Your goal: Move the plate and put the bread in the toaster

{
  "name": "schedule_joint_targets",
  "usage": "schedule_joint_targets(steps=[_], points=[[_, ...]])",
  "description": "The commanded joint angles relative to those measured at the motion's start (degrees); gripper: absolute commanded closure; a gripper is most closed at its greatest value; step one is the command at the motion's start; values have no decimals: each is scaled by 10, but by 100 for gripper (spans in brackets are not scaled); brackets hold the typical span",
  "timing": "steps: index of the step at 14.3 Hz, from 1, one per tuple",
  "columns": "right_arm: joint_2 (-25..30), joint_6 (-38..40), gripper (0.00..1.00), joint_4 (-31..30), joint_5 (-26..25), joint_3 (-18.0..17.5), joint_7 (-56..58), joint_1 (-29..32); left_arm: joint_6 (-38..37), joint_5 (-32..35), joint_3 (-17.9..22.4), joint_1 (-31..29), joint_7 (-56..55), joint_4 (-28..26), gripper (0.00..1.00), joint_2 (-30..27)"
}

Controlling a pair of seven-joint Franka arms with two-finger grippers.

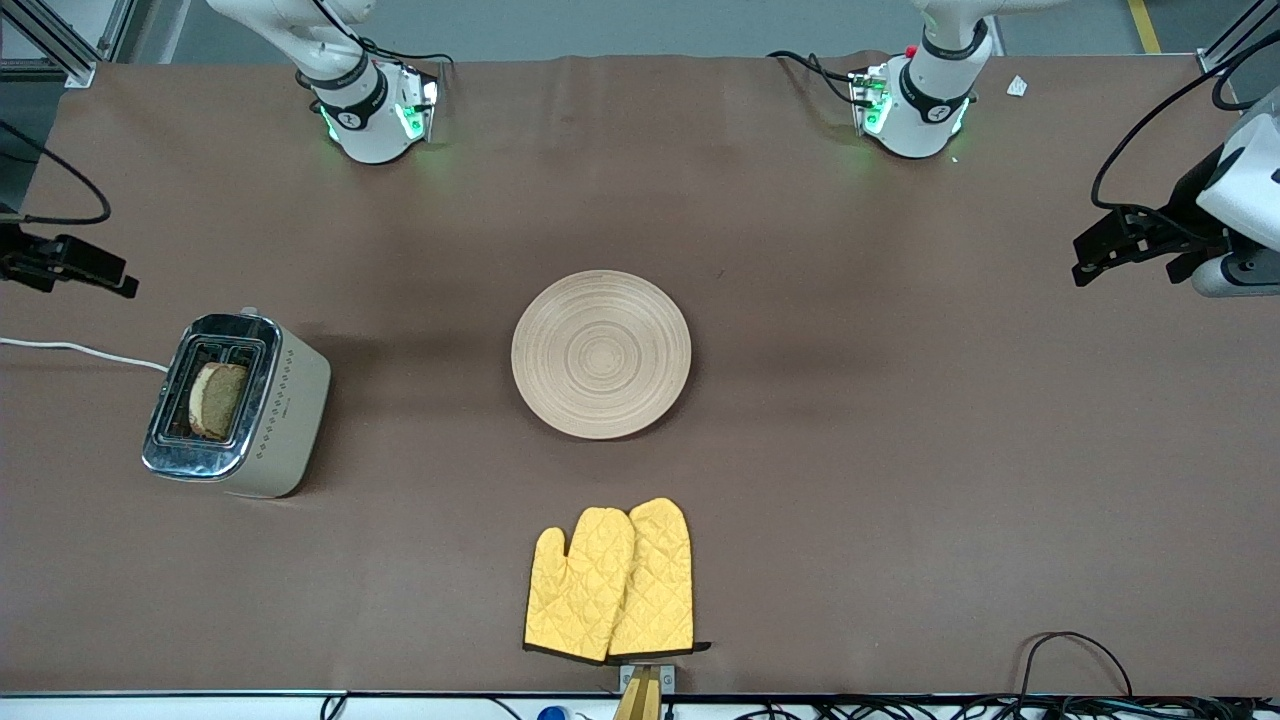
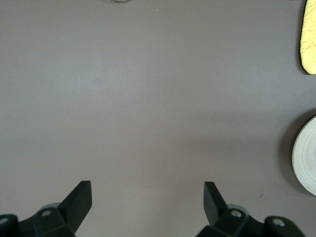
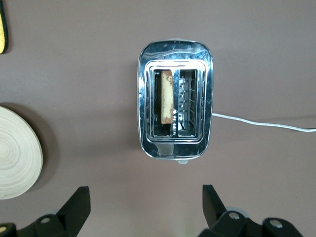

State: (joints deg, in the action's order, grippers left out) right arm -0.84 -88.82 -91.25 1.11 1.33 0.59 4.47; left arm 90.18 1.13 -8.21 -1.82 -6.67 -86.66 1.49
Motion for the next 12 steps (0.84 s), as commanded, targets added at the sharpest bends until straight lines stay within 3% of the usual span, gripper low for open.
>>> schedule_joint_targets(steps=[1, 4, 12], points=[[35, -15, 0, -45, 8, 0, -1, -1, -5, 0, -1, -2, 9, 6, 0, -8], [55, -21, 0, -71, 8, 0, -2, -10, -5, 1, -1, -6, 7, 9, 0, -6], [49, -14, 0, -42, 6, 0, -3, -11, -9, 2, -1, -6, 5, 11, 0, -7]])
